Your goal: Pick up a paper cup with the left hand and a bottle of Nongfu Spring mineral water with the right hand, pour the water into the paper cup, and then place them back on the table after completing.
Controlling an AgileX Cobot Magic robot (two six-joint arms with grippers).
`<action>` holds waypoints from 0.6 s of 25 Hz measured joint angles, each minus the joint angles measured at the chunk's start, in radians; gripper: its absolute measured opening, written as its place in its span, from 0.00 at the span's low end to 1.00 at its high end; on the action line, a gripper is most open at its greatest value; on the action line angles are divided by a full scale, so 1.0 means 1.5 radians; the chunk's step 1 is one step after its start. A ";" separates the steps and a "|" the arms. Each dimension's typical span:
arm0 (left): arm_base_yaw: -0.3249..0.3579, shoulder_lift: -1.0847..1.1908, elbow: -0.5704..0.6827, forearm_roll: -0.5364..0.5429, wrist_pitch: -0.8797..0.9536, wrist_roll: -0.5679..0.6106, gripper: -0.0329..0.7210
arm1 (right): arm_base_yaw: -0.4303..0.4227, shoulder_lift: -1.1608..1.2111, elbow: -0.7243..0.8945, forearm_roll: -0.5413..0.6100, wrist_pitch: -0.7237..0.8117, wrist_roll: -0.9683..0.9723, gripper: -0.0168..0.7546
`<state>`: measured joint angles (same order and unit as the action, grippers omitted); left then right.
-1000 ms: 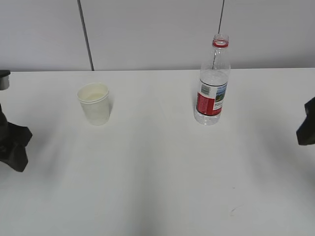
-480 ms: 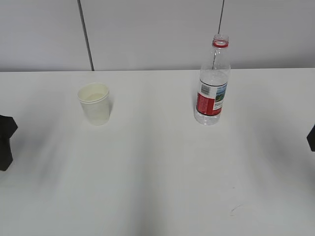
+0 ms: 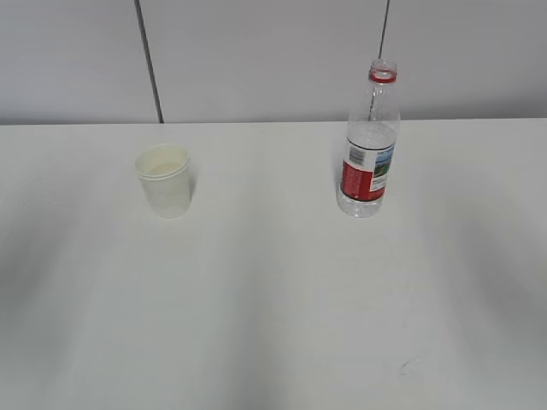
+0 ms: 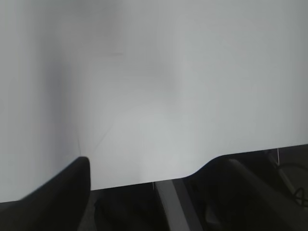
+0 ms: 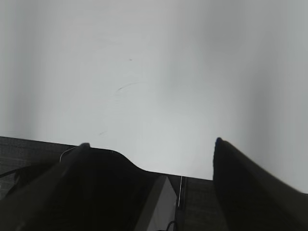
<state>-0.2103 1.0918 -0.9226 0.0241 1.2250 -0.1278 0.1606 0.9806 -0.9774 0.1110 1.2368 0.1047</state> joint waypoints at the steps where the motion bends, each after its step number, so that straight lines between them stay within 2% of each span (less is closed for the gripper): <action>1: 0.000 -0.031 0.008 0.002 0.003 0.000 0.72 | 0.000 -0.022 0.007 0.000 0.002 -0.008 0.76; 15: 0.000 -0.386 0.043 0.021 0.026 0.000 0.70 | 0.000 -0.345 0.155 -0.001 0.012 -0.065 0.76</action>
<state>-0.2103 0.5128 -0.8584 0.0549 1.2636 -0.1278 0.1606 0.4629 -0.7449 0.1091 1.2550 0.0077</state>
